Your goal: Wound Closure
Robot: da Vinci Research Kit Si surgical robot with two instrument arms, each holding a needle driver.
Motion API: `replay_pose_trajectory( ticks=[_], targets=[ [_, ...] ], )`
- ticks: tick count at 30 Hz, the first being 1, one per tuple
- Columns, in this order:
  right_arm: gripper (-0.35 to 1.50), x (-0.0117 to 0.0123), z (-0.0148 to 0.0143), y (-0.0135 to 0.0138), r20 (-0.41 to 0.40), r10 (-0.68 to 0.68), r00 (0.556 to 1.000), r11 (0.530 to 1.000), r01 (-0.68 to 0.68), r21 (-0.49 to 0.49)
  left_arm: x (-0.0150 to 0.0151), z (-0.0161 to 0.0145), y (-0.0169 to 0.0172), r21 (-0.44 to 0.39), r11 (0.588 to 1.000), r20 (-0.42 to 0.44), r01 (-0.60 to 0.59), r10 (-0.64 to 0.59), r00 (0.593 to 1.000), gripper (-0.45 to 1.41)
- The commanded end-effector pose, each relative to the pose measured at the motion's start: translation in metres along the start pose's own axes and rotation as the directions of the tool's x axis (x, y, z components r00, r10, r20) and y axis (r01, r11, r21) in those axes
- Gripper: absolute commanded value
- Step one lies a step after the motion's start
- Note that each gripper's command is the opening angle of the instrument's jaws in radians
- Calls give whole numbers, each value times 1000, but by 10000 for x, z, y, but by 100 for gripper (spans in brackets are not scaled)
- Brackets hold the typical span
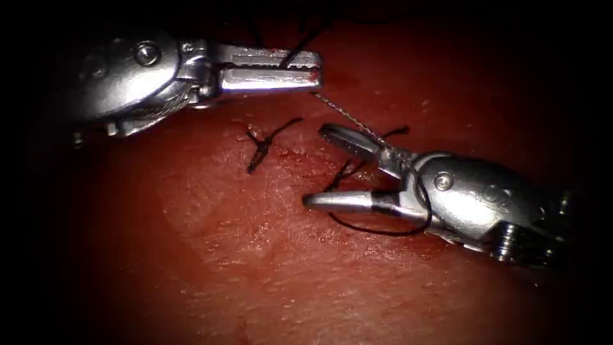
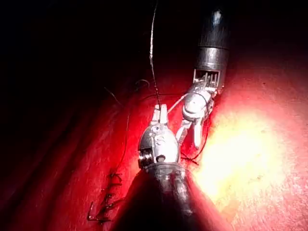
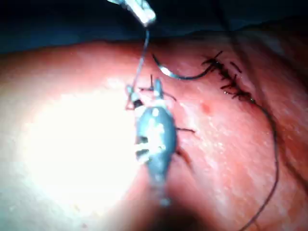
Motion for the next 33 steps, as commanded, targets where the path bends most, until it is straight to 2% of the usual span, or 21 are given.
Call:
replay_pose_trajectory(
  ticks=[1, 3, 5, 12, 14, 19, 20, 22, 24, 26, 28, 29, 30, 32, 33],
  targets=[
    [7, -3, 3, -3, -5, 2, 1000, 1000, -2, 3, -8, 9, -4, -2, 1000, -3, -8, 8, 1000, -45],
    [2, -3, 1, -4, -14, 2, 1000, 1000, -2, 3, -21, 16, -9, 16, 1000, 6, -20, 20, 1000, -45],
    [0, -3, -2, -6, -26, 1, 1000, 1000, -1, 2, -48, 26, -15, 44, 998, 24, -46, 45, 999, -45],
    [2, -4, -2, -9, -84, -4, 996, 1000, 3, -12, -92, 36, -27, 77, 994, 43, -71, 68, 997, -45],
    [4, -5, -3, -9, -122, -7, 993, 1000, 5, -21, -124, 44, -30, 82, 995, 58, -64, 59, 997, -45],
    [4, -5, 0, -9, -166, -6, 986, 999, -1, -38, -147, 50, -23, 94, 994, 66, -47, 41, 997, -45],
    [-10, -5, 0, -8, -171, 11, 985, 999, -20, -51, -155, 53, -17, 89, 995, 64, -39, 33, 997, -45],
    [-10, -5, 0, -8, -171, 11, 985, 999, -20, -51, -155, 53, -17, 89, 995, 64, -39, 33, 997, -45],
    [-8, -5, -1, -3, -164, 59, 985, 988, -81, -128, -161, 55, -8, 82, 996, 61, -33, 28, 998, -45],
    [-7, -5, -5, 2, -169, 111, 979, 971, -144, -193, -162, 54, -1, 77, 997, 60, -23, 18, 998, -45],
    [-8, -9, -11, 8, -191, 225, 956, 925, -271, -267, -160, 50, 9, 75, 997, 59, -11, 7, 998, -45],
    [-28, -13, -14, 6, -212, 297, 931, 885, -352, -305, -159, 46, 16, 67, 998, 41, 14, -16, 999, -45],
    [-35, -16, -14, 5, -212, 336, 918, 864, -390, -320, -159, 44, 18, 66, 998, 28, 20, -22, 999, -45],
    [-35, -23, -14, 2, -190, 393, 900, 825, -436, -360, -157, 38, 23, 65, 997, 7, 40, -40, 999, -45],
    [-35, -23, -14, 2, -190, 393, 900, 825, -436, -360, -157, 38, 23, 65, 997, 7, 40, -40, 999, -45]
  ],
)
